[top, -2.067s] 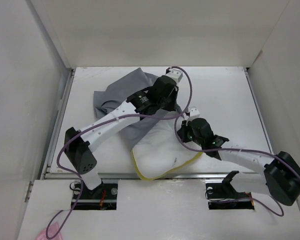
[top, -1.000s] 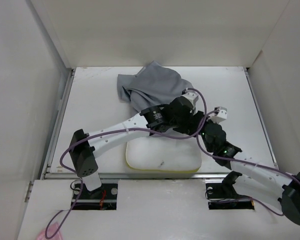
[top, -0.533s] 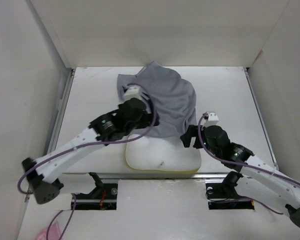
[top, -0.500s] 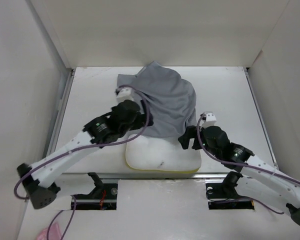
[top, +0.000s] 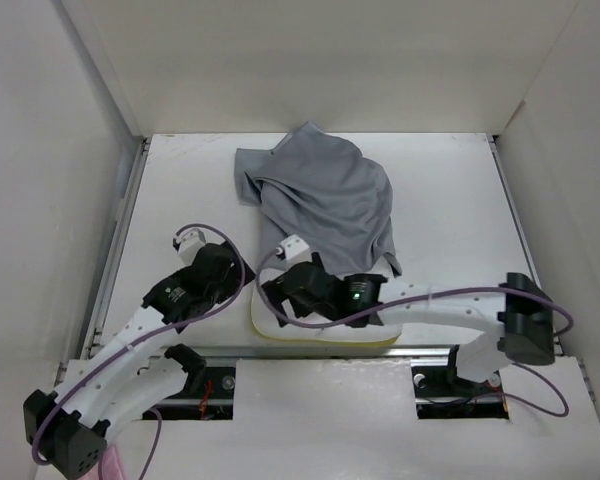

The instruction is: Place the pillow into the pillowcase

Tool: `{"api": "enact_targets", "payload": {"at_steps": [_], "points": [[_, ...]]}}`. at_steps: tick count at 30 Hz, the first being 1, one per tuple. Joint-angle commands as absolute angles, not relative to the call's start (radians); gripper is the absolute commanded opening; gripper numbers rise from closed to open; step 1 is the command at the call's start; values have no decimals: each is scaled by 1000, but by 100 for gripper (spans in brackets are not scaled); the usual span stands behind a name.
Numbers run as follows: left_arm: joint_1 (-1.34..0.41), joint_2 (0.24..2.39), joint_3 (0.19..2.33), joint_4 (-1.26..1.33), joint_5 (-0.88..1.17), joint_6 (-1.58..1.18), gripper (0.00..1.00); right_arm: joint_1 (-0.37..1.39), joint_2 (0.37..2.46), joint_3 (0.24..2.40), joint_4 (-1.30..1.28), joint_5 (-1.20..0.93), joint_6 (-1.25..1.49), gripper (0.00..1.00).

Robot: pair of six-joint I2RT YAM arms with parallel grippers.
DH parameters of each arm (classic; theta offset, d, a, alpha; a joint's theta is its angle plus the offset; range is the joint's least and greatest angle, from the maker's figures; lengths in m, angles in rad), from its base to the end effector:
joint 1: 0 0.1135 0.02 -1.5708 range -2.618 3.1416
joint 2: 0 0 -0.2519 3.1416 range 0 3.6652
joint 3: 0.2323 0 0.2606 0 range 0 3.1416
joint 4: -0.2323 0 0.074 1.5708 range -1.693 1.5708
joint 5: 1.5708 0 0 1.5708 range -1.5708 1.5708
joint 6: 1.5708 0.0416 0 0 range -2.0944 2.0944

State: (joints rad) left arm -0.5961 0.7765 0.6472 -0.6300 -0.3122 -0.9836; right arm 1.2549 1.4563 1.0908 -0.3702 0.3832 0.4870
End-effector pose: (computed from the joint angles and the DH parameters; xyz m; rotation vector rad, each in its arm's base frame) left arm 0.1577 -0.0916 0.2386 -0.6011 2.2485 -0.4513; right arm 0.1182 0.3117 0.2536 -0.6725 2.1886 0.4891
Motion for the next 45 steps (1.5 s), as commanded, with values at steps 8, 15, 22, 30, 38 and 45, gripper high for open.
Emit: {"api": "enact_targets", "payload": {"at_steps": [8,15,22,30,38,45], "points": [[-557,749,790,-724,-397,-1072,100,1313,1890,1431,-616,598,751,100],[-548,729,799,-709,-390,-1046,100,1313,1870,1296,-681,666,861,48],[-548,782,683,-381,-140,-760,100,1277,1551,1209,-615,764,646,0],[-629,856,560,-34,37,-620,100,1158,1279,1140,-525,637,407,0],[-741,1155,644,185,-19,-505,100,1078,1250,1204,-575,580,359,0],[-776,1353,727,256,-43,-494,100,1037,1250,1273,-595,526,350,0]]}}
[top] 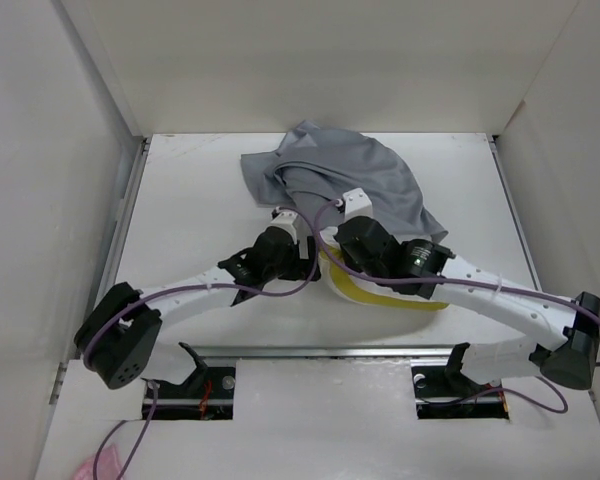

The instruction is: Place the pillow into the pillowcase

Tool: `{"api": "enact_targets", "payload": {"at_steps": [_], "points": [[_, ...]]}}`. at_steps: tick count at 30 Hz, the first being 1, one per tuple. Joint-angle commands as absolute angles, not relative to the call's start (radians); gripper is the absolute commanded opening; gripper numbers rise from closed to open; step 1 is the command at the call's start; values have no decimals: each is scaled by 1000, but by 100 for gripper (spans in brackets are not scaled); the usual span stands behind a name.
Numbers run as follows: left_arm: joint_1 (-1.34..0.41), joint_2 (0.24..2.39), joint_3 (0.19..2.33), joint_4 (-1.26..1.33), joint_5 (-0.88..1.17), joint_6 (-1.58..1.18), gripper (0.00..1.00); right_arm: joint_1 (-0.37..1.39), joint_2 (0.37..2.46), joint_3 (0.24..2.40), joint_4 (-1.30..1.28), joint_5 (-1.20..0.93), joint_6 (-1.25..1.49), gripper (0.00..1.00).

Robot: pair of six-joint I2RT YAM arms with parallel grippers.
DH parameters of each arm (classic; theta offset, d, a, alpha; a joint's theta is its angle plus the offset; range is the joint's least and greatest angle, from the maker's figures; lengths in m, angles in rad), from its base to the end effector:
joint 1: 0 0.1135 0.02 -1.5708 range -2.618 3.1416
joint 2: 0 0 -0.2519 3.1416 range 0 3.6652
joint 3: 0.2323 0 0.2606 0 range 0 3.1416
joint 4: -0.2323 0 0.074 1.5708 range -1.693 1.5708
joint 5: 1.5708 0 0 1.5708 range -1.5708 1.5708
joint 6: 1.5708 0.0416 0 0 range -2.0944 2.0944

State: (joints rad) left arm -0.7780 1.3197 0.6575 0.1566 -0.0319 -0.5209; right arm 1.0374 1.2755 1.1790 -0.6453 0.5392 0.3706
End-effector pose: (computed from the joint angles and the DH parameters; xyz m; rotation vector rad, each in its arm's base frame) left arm 0.2114 -0.2064 0.1929 0.2575 2.1511 -0.7447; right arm 0.1637 0.2352 0.3157 -0.4625 2.1445 0.1615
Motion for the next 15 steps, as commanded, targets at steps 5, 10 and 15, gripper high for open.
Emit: {"api": "enact_targets", "payload": {"at_steps": [5,10,15], "points": [[-787,1342,630,549,-78,-581,100,1009,1250,1338,-627,476,339,0],[-764,1382,586,775,-188,-649,92,1009,1250,1379,-627,428,339,0],[-753,1520,715,753,-200,-632,40,1009,1250,1379,-637,408,354,0]]}}
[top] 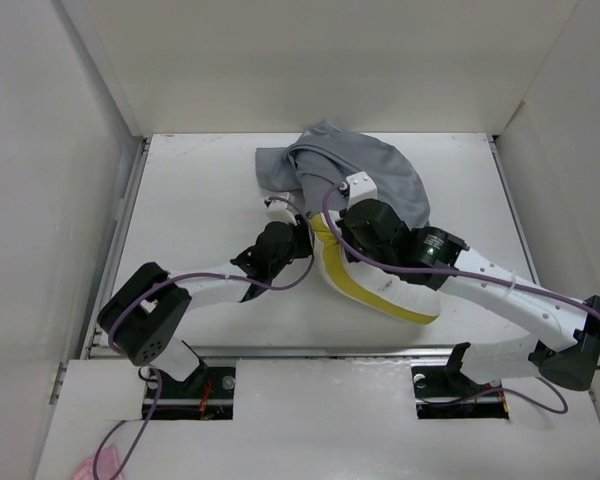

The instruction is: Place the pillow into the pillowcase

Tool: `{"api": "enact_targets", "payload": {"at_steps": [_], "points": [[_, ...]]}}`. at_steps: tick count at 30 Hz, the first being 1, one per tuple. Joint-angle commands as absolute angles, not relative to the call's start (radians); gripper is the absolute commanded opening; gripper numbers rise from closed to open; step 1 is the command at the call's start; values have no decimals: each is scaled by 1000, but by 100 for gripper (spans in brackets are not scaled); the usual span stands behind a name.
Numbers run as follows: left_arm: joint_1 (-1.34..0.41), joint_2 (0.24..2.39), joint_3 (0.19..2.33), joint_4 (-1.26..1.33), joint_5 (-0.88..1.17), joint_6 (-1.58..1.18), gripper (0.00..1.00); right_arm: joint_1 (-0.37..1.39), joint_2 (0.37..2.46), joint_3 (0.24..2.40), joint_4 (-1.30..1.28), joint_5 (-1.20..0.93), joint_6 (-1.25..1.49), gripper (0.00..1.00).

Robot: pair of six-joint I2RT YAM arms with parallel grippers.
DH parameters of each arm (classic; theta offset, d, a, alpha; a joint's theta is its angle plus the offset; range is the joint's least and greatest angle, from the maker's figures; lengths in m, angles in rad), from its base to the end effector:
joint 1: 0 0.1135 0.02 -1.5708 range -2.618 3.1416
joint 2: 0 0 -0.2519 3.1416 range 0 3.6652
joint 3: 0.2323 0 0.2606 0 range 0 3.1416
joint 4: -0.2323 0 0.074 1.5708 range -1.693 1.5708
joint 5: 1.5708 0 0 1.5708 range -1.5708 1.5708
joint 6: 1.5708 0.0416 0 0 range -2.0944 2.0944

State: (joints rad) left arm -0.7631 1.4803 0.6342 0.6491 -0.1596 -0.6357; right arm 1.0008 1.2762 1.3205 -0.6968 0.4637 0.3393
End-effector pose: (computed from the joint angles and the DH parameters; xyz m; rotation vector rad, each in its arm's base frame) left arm 0.2381 -0.2185 0.1917 -0.0033 1.8492 -0.8613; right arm 0.1700 0.2307 0.3582 -0.4591 2.1069 0.2612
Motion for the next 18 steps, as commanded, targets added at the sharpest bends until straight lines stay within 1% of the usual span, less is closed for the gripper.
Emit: {"api": "enact_targets", "payload": {"at_steps": [1,2,3,5,7,8,12,13,14,15,16,18], "points": [[-753,1520,742,744,-199,-632,33,1009,1250,1370,-637,434,354,0],[-753,1520,742,744,-189,-620,25,1009,1250,1361,-647,449,365,0],[-753,1503,742,744,-189,-611,0,1009,1250,1361,-647,459,374,0],[-753,1468,701,755,-199,-595,0,1009,1250,1339,-647,498,383,0],[-753,1386,660,755,-225,-595,0,1009,1250,1339,-647,541,403,0],[-753,1349,625,702,-225,-595,0,1009,1250,1329,-647,605,403,0],[-769,1143,529,603,-227,-620,0,1000,1305,1276,-569,727,403,0],[-787,1067,520,579,-227,-620,0,1000,1343,1276,-545,756,403,0],[-796,1031,520,540,-244,-620,0,1000,1362,1267,-519,784,403,0],[-810,999,520,464,-244,-630,0,1000,1380,1267,-493,860,403,0],[-810,968,520,428,-244,-630,0,991,1397,1267,-427,891,403,0],[-824,884,499,352,-209,-630,0,982,1434,1292,-373,955,420,0]]}}
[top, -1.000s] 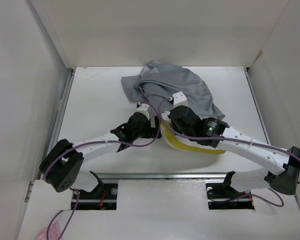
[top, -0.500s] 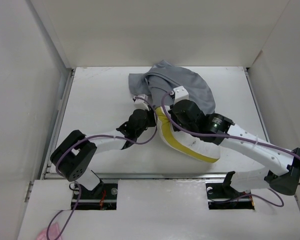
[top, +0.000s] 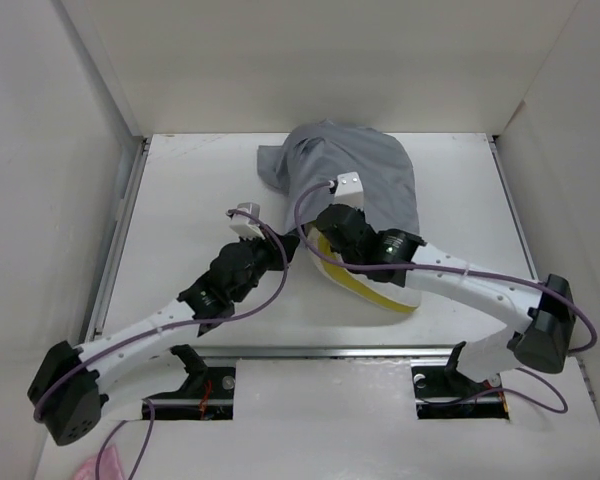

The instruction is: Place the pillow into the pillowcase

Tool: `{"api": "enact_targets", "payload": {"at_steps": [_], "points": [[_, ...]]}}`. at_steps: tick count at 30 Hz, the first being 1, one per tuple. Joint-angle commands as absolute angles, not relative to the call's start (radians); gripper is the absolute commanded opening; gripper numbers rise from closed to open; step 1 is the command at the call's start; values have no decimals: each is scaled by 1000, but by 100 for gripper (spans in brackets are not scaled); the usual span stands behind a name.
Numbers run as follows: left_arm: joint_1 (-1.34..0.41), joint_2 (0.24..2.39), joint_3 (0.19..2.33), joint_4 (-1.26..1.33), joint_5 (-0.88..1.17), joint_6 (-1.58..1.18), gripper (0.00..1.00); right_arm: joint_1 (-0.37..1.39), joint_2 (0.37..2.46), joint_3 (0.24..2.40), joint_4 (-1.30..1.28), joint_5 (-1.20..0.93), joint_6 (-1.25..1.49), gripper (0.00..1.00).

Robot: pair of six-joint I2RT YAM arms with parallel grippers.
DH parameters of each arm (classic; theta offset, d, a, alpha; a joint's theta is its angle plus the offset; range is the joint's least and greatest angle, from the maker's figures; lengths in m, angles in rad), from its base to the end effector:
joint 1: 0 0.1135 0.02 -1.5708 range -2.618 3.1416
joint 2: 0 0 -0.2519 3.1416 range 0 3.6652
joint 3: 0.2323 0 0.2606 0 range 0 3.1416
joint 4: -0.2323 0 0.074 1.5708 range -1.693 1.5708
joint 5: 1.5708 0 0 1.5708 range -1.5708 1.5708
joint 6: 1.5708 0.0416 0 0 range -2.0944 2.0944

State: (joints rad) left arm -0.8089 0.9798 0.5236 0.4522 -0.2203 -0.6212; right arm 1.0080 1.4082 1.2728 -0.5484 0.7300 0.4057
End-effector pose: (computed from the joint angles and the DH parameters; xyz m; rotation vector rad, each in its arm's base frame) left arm 0.1780 -0.1734 0.2644 -0.0262 1.6554 -0.9372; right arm 0.1942 0.2558 0.3210 -0.2500 2.0459 0.0364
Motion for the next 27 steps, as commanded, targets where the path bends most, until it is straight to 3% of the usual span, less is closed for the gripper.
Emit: {"api": "enact_targets", "payload": {"at_steps": [1,7,11,15,23,27], "points": [[-824,861,499,329,-193,-641,0,982,1434,1305,-289,969,420,0],[-844,790,497,158,-140,-690,0,982,1434,1408,-143,1053,341,0],[-854,746,488,120,-55,-699,0,982,1422,1344,105,1069,267,0],[-867,660,564,25,43,-710,0,982,1509,1234,554,1042,30,0],[-876,515,751,-161,71,-716,0,982,1683,1097,704,862,32,0],[-876,529,782,-241,83,-759,0,982,1674,1126,588,645,32,27]]}}
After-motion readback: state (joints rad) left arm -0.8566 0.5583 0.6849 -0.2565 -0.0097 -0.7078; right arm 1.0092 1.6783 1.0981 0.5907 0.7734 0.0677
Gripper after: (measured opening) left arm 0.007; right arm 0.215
